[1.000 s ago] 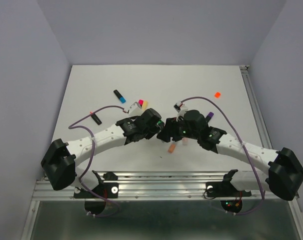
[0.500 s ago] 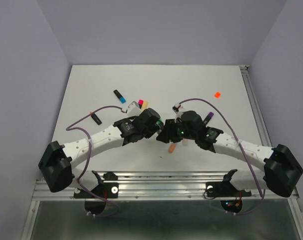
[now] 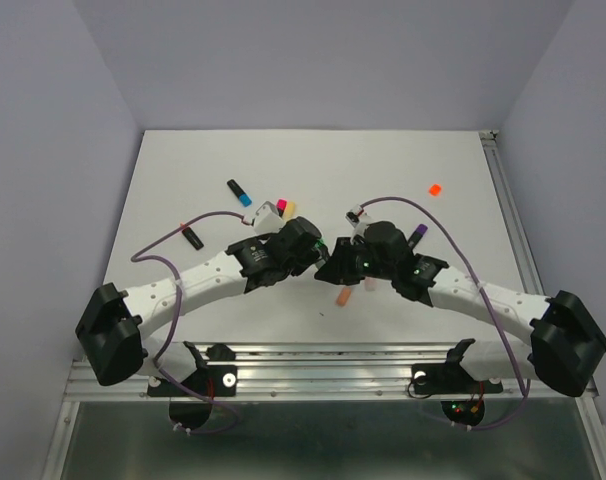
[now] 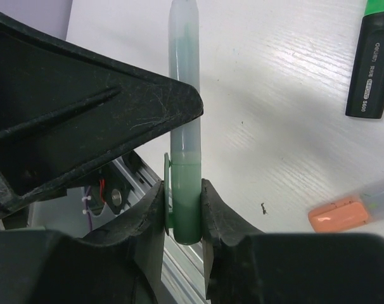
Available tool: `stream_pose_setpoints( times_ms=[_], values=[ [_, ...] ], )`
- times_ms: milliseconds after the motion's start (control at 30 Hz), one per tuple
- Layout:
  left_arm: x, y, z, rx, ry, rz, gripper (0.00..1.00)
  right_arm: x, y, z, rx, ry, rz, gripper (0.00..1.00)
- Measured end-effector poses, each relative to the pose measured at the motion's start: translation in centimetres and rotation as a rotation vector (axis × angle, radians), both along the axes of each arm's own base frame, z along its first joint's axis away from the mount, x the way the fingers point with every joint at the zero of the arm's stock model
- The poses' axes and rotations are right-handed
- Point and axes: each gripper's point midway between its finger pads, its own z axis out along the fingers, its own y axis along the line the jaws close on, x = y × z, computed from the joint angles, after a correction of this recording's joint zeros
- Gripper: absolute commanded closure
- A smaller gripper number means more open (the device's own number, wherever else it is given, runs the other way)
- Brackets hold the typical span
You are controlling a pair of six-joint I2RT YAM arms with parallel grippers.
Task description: Open the pen caps
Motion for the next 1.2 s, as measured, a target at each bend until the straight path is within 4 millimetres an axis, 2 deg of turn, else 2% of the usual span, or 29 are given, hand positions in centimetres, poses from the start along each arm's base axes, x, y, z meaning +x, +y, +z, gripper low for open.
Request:
stream_pose_setpoints(
  times_ms=[267, 300, 367, 400, 467, 567, 700, 800, 900, 967, 1000, 1067, 1200],
  values=[
    [0.4, -0.4, 1.6, -0.043, -0.028, -0.042, 1.00, -1.1, -1.3, 1.2, 0.069, -0.015, -0.017, 0.99],
    [2.0, 0.9, 1.9, -0.025, -0.063, 0.005, 1.00, -2.1, -1.6, 1.2, 0.080, 0.000, 0.008, 0.99],
    [5.8, 4.9, 2.3, 0.011, -0.112, 0.137, 1.00, -4.0, -2.2, 1.3, 0.099, 0.020, 0.049, 0.99],
    [6.7, 6.1, 2.3, 0.030, -0.127, 0.176, 1.00, -4.9, -2.4, 1.2, 0.107, 0.033, 0.069, 0.99],
    [8.9, 10.7, 1.8, 0.090, -0.141, 0.300, 1.00, -6.1, -2.9, 1.0, 0.116, 0.057, 0.095, 0.99],
    [9.1, 12.9, 1.3, 0.141, -0.143, 0.333, 1.00, -7.1, -3.5, 0.8, 0.113, 0.080, 0.106, 0.99],
    [9.3, 15.0, 1.5, 0.214, -0.147, 0.314, 1.00, -6.3, -4.7, -1.1, 0.017, 0.101, 0.032, 0.99],
    [9.6, 17.9, 0.6, 0.306, -0.116, 0.317, 1.00, -3.1, -6.1, -2.3, -0.095, 0.108, -0.089, 0.99],
    [9.9, 21.0, -0.8, 0.393, -0.059, 0.331, 1.00, 2.0, -8.3, -2.1, -0.134, 0.088, -0.232, 0.99],
    [9.9, 23.1, -2.0, 0.448, -0.009, 0.345, 1.00, 7.3, -11.7, -1.8, -0.159, 0.094, -0.378, 0.99],
    [9.9, 23.9, -2.5, 0.470, 0.011, 0.347, 1.00, 9.0, -12.9, -1.8, -0.168, 0.093, -0.422, 0.99],
    [9.8, 25.0, -3.1, 0.500, 0.039, 0.348, 1.00, 14.0, -16.5, -2.0, -0.219, 0.086, -0.557, 0.99],
    [9.5, 27.5, -4.1, 0.540, 0.096, 0.366, 1.00, 19.8, -20.9, -3.8, -0.325, 0.107, -0.689, 0.99]
  ],
)
